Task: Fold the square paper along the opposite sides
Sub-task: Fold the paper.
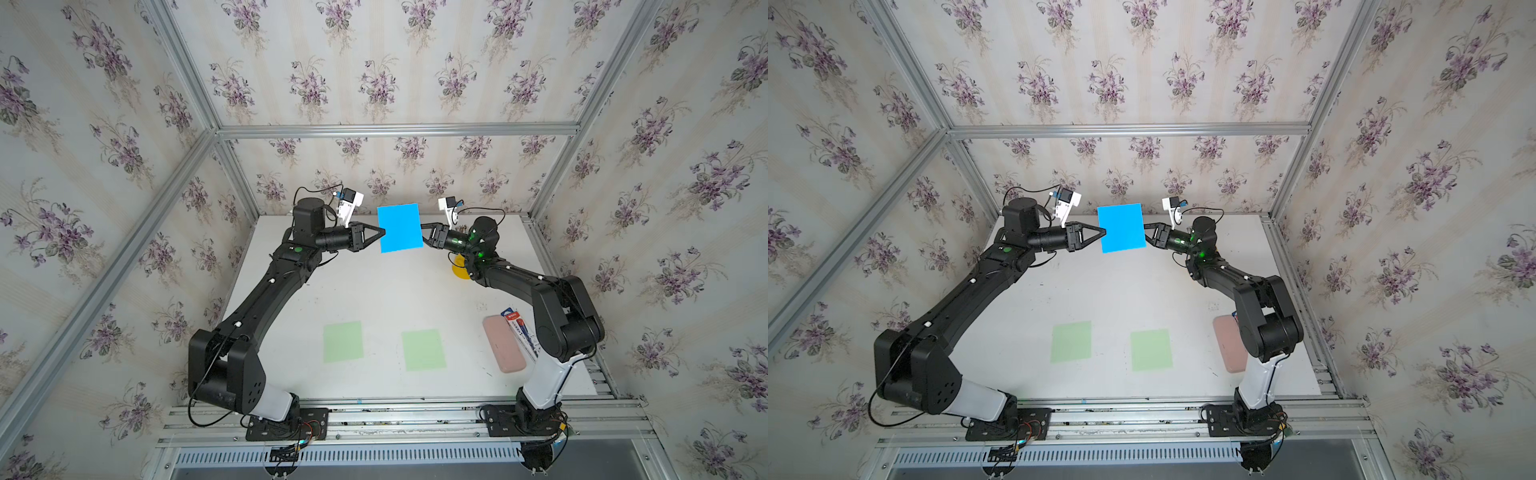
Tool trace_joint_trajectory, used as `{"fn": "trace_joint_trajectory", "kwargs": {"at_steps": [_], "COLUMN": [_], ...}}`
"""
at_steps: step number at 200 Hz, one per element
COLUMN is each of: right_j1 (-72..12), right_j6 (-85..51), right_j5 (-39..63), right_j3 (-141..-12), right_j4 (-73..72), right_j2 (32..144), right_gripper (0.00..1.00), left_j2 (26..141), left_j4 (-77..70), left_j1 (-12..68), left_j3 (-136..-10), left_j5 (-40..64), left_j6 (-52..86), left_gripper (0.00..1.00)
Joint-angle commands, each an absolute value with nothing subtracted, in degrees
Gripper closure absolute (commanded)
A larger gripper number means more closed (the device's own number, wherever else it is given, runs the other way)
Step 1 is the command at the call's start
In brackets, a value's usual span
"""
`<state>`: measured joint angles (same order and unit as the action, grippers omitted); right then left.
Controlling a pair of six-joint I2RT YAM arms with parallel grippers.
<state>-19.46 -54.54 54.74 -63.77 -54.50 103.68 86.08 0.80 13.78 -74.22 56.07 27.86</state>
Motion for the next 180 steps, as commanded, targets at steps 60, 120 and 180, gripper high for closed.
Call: {"fn": "trace_joint_trajectory", "kwargs": {"at_steps": [60, 120, 180], "right_j1": [-20.9, -24.0, -26.8], "right_j6": [-62.2, -61.6, -59.9], "right_j5": [57.5, 58.4, 59.8], "right_j3": [-60.5, -62.9, -67.4], "right_j4": [-67.8, -67.5, -64.0], "right_j2": [101.0, 101.4, 103.5], "right_gripper": [0.36, 0.27, 0.26], "left_j2": [86.1, 85.2, 83.5], "left_j4": [0.0, 2.6, 3.2], "left_j1": [13.5, 13.6, 13.7], "left_j3": [-73.7, -73.9, -73.3], "left_j5": [54.6, 55.3, 57.0], "left_j6": [27.3, 25.6, 24.9], "left_gripper": [1.0, 1.0, 1.0]}}
